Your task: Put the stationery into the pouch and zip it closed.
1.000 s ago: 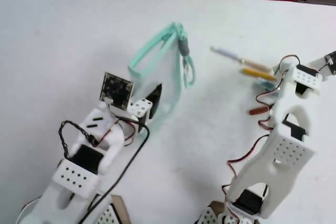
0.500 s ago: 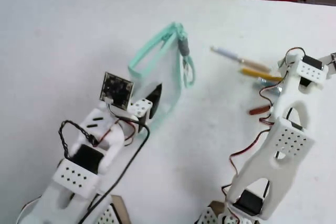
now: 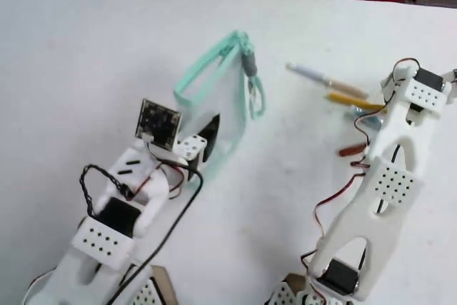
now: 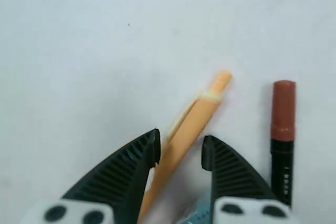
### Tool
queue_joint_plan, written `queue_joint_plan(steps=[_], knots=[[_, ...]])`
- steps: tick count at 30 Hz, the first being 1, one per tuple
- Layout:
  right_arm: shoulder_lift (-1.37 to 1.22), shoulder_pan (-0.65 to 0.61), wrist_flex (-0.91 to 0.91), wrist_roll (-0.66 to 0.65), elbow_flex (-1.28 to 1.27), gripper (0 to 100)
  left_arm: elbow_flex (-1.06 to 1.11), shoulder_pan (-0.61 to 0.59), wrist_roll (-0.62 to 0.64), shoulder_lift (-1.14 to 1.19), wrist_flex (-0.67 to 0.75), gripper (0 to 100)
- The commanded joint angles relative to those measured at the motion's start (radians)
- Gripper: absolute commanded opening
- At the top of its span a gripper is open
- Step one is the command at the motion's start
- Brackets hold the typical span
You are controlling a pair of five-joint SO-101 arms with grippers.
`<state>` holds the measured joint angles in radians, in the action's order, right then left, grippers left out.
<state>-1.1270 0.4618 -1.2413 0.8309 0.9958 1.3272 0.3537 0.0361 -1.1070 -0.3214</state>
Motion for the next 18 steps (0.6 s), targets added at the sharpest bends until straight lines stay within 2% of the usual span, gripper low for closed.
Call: queue_joint_plan(steps=[1, 9, 18], knots=[[-0.065, 0.013, -0.016, -0.002, 0.084, 5.0, -0.002, 0.012, 0.003, -0.008, 0.028, 16], [-0.14, 0.015, -0.059, -0.003, 0.207, 2.4, -0.002, 0.012, 0.003, -0.008, 0.028, 16], [-0.145, 0.015, -0.074, -0.003, 0.222, 2.3, -0.002, 0.012, 0.003, -0.012, 0.028, 16]])
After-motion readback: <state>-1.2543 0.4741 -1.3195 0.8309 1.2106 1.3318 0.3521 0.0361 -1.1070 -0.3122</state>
